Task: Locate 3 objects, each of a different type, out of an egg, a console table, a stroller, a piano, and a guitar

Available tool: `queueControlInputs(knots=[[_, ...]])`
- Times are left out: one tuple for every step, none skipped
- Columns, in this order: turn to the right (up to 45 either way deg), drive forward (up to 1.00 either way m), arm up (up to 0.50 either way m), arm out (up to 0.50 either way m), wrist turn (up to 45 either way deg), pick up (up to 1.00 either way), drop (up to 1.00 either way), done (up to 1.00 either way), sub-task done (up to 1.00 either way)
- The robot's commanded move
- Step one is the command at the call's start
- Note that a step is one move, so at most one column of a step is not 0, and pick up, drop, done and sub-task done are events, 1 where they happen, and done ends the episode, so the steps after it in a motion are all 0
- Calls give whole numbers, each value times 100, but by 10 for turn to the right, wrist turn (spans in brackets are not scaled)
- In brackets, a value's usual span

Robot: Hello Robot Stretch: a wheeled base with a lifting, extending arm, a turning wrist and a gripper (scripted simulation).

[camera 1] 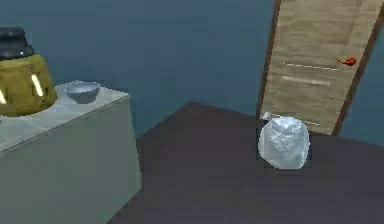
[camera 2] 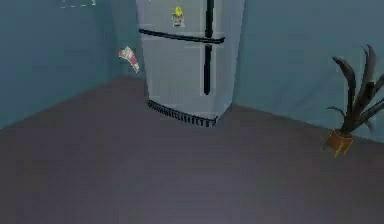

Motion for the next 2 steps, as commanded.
queueControlInputs(knots=[[-450, 0, 0, 0, 0, 0, 0, 0, 0], [-150, 0, 0, 0, 0, 0, 0, 0, 0]])
